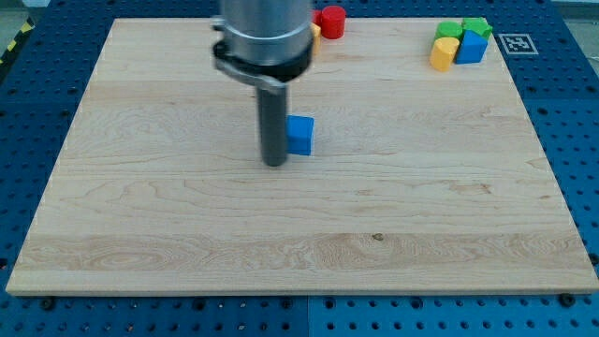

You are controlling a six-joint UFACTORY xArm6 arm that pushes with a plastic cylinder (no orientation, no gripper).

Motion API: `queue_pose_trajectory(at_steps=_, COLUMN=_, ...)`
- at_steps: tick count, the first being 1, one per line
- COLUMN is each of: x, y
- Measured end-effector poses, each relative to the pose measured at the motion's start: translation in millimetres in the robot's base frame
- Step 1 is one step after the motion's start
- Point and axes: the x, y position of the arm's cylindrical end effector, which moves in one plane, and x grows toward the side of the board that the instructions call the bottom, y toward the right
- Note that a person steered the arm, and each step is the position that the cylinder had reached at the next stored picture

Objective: Push the cube to the bottom of the heart

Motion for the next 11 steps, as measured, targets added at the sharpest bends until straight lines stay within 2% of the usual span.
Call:
queue_pose_trajectory(at_steps=1, x=-16.2, y=-25.5)
queue_pose_trajectory(at_steps=2, x=-17.6, y=24.1)
queue_pose_trajectory(at_steps=4, x=-17.6, y=31.7)
queue_pose_trajectory(at_steps=7, x=-19.1, y=124.2)
queue_pose_trajectory(at_steps=9, x=-69.0, y=132.4)
queue_pose_trajectory(at_steps=11, x=-83.8, y=112.8)
